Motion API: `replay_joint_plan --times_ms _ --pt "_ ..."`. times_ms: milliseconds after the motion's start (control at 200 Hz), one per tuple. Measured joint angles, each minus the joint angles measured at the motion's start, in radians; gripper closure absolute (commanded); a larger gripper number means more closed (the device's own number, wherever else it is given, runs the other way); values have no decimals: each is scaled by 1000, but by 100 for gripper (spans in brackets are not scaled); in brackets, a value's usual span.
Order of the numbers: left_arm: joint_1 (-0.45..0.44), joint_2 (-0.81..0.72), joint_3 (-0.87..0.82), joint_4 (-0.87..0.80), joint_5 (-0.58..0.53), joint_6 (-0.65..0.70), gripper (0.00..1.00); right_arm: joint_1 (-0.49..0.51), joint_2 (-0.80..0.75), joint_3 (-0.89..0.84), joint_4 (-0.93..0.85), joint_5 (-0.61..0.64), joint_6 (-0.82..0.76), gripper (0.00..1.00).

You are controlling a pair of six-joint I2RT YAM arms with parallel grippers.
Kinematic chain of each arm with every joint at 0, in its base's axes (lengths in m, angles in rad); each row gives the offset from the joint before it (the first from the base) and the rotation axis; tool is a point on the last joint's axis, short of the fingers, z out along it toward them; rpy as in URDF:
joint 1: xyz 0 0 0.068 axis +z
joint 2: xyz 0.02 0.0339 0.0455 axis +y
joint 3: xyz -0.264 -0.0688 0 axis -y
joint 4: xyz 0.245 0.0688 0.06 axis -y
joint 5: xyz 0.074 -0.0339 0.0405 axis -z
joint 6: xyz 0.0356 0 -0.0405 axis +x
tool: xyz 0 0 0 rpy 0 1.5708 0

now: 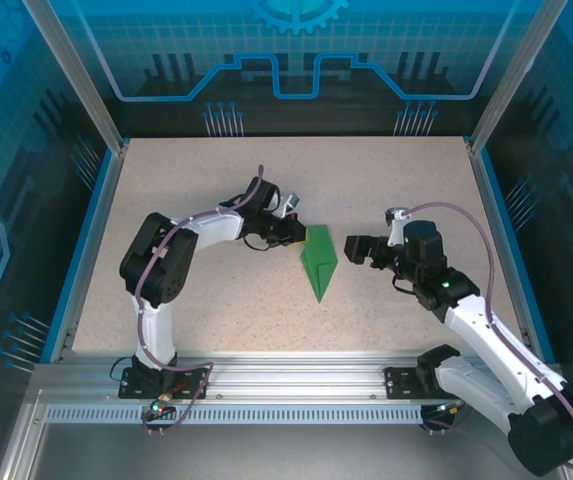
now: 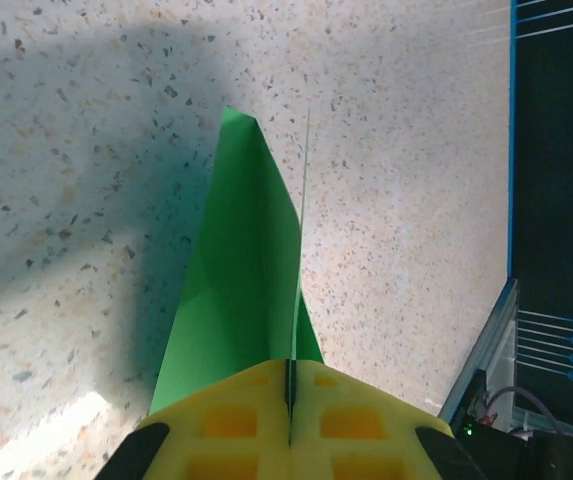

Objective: Fold a paper plane with a square sheet of paper (fold left side to right side)
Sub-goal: Pick up the paper from the center of the table, then place the paper at the center of the table.

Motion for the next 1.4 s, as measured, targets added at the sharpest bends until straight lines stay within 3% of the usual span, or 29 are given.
replay_joint_plan --times_ms 240,500,940,1401 --pt "50 -97 -111 39 50 47 100 -3 172 42 38 -105 3 0" --pt "60 -170 -194 74 111 92 100 -39 406 42 246 -312 20 1" --pt "60 -176 -203 122 179 111 100 -71 748 41 612 -630 49 24" --pt "60 -176 -204 125 200 111 100 -82 761 41 639 -719 47 55"
